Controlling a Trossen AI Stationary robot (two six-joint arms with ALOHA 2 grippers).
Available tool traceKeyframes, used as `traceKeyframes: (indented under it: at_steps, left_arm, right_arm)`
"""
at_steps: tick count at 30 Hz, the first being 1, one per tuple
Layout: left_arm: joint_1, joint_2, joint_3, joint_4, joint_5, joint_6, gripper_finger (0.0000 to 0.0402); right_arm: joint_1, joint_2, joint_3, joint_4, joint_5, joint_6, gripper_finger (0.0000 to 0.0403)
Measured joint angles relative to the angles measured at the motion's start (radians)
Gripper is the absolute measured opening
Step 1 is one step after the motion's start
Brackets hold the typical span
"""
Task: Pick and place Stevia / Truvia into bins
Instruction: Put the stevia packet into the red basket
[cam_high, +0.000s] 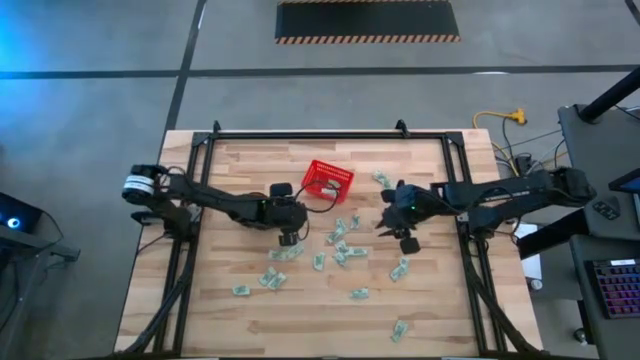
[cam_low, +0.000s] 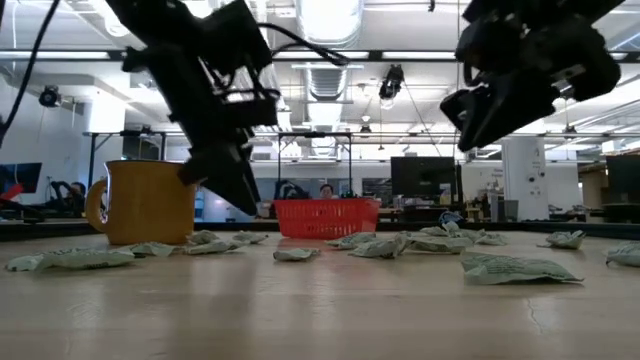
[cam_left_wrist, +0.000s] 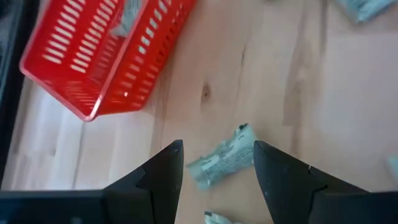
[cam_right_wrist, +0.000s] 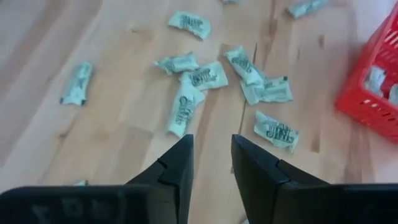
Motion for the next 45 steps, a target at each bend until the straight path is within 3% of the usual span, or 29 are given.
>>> traceKeyframes:
  at_steps: [6, 9, 22, 26, 37, 45]
  left_arm:
    - [0.028, 0.037, 0.032, -0.023, 0.021, 0.001, 0.0178]
    - [0.038, 0.051, 0.031, -0.016, 0.080, -0.002, 0.0178]
    - [0.085, 0.113, 0.035, -0.007, 0.176, -0.007, 0.0173]
    - [0.087, 0.112, 0.035, -0.009, 0.200, -0.008, 0.0147]
    - [0.087, 0.109, 0.041, -0.019, 0.252, -0.002, 0.0014]
    - [0.080, 0.108, 0.078, -0.045, 0.327, -0.009, 0.0004]
  right_arm:
    - [0.008, -0.095, -0.011, 0.011, 0.006, 0.024, 0.0087]
    - [0.010, -0.124, -0.022, 0.019, 0.008, 0.024, 0.0082]
    - [0.011, -0.131, -0.038, 0.035, 0.009, 0.029, 0.0072]
    - [0.011, -0.131, -0.038, 0.035, 0.009, 0.029, 0.0068]
    - [0.011, -0.131, -0.038, 0.036, 0.009, 0.031, 0.0071]
    - [0.011, -0.131, -0.038, 0.036, 0.009, 0.027, 0.0063]
